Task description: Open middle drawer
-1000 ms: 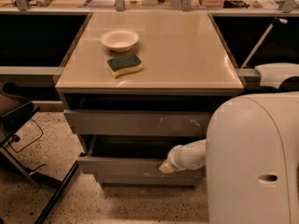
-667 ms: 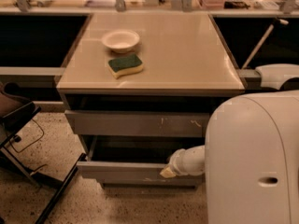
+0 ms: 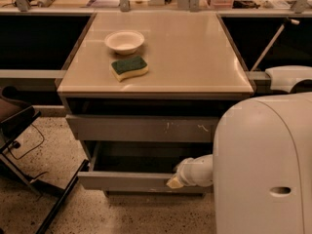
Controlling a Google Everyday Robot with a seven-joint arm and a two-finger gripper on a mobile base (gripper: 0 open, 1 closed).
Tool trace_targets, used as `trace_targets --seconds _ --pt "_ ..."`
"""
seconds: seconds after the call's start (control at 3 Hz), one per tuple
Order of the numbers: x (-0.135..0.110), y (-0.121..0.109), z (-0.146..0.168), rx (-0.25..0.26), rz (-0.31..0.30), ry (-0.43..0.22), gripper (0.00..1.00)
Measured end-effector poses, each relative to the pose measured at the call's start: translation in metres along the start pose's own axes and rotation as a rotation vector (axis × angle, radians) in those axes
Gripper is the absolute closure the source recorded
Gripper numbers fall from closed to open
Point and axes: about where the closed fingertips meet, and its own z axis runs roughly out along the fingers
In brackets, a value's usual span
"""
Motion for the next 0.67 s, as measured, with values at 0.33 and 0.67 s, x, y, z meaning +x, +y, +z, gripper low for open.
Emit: trace_targets --seconds 0.33,0.67 --pt "-0.0027 -0.0046 -0.0056 0.021 -0.016 -0.003 1.00" --pt "0.0036 0.0008 -0.0103 0.028 -0.016 -0.003 1.00"
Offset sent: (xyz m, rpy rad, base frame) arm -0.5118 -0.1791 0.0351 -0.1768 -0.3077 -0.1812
